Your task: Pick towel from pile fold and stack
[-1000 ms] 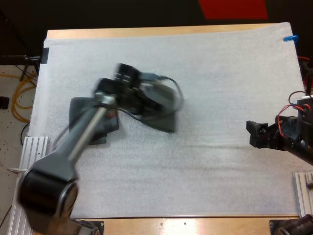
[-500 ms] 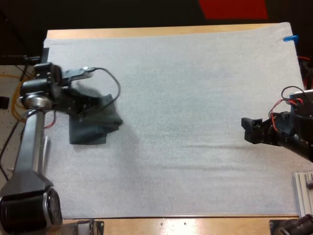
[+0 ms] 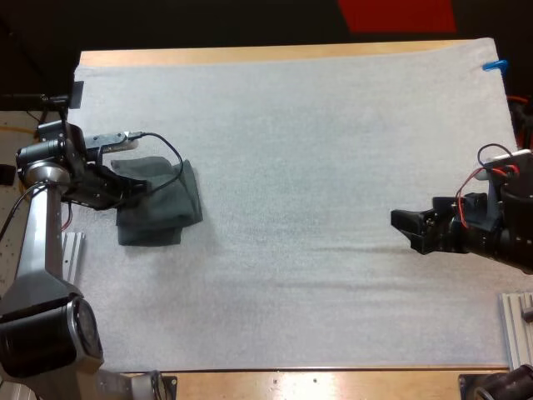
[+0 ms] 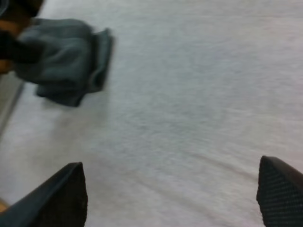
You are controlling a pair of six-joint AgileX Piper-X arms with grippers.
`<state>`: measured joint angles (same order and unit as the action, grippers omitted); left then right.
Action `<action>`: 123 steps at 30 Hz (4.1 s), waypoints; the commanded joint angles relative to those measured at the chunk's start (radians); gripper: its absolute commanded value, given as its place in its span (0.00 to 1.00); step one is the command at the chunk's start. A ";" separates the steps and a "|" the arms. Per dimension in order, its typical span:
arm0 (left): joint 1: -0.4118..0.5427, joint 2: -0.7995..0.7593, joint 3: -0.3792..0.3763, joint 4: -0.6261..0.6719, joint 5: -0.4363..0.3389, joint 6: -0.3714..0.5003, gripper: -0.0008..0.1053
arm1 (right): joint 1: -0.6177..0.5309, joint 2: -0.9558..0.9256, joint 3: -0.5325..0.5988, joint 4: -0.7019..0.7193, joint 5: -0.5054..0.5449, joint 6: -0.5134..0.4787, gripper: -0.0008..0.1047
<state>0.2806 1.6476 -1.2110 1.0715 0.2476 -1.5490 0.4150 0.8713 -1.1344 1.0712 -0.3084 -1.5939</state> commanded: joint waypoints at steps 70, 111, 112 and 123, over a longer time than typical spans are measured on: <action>-0.286 -1.665 0.265 0.173 -0.221 0.013 0.49 | -0.445 -0.926 0.198 0.242 0.278 -0.218 0.68; -0.286 -1.796 0.677 -0.016 -0.199 -0.115 0.49 | -0.445 -0.925 0.448 0.068 0.237 -0.218 0.68; -0.286 -1.796 0.677 -0.016 -0.199 -0.115 0.49 | -0.445 -0.925 0.462 0.068 0.237 -0.218 0.68; -0.286 -1.796 0.678 -0.021 -0.199 -0.118 0.49 | -0.445 -0.923 0.568 0.053 0.237 -0.218 0.68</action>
<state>0.0000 -0.0122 -0.5293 1.0674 0.0424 -1.6530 -0.0255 -0.0122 -0.5607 1.1393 -0.0618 -1.8111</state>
